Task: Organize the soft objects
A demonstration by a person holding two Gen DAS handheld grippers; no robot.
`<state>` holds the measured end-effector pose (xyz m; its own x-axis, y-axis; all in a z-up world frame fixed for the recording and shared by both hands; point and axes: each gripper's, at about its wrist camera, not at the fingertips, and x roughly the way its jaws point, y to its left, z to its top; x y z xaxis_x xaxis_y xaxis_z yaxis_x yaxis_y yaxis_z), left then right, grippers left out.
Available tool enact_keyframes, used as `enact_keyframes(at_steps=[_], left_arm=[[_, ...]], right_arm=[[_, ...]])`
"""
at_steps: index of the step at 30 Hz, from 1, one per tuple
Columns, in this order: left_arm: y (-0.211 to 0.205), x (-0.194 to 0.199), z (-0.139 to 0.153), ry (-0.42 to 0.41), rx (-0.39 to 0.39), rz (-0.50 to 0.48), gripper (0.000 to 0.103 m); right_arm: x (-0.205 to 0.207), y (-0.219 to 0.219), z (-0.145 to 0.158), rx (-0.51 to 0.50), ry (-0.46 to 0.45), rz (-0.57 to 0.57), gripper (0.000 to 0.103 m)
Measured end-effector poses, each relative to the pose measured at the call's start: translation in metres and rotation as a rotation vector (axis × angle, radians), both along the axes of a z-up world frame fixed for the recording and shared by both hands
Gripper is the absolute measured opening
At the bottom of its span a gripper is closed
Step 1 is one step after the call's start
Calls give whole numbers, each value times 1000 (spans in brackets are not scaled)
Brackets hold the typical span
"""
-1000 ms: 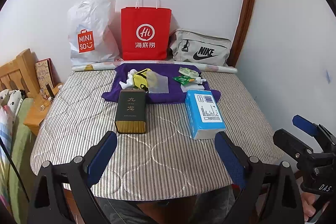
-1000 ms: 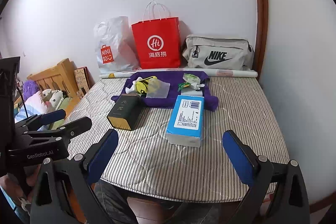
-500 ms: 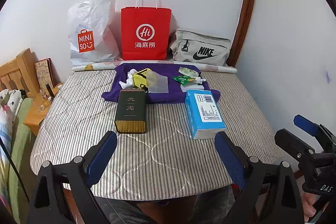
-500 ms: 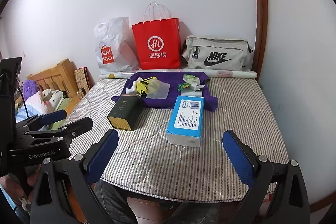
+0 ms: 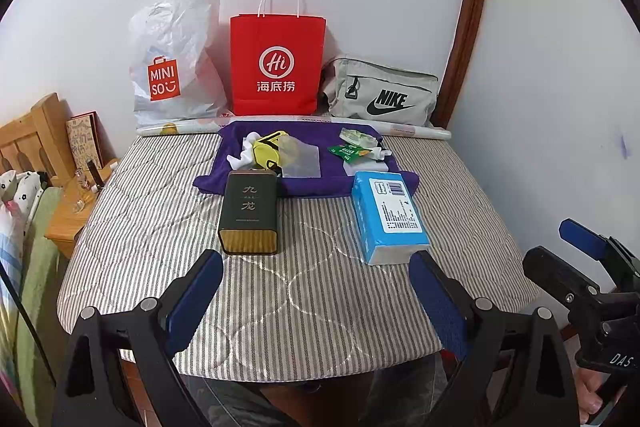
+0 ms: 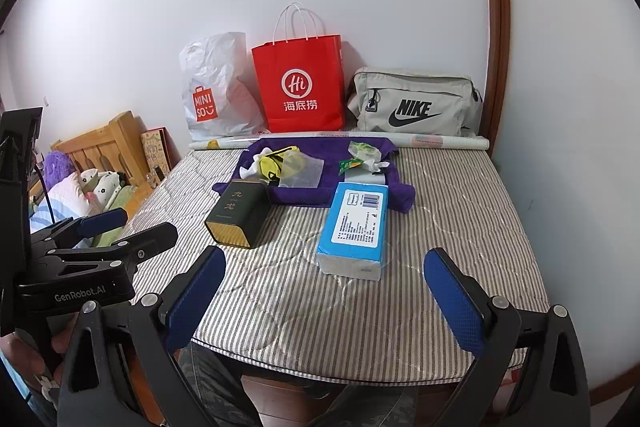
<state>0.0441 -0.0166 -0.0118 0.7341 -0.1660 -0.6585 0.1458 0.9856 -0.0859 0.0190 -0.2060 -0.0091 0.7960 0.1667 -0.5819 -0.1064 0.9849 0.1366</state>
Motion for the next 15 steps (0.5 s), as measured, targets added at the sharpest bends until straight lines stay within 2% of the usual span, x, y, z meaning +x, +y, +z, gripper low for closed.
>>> enact_keyframes(at_steps=[15], left_arm=[[-2,-2,1,-3,4,-5,94]], right_arm=[[-1,-1,-1,-5,5,5,99]])
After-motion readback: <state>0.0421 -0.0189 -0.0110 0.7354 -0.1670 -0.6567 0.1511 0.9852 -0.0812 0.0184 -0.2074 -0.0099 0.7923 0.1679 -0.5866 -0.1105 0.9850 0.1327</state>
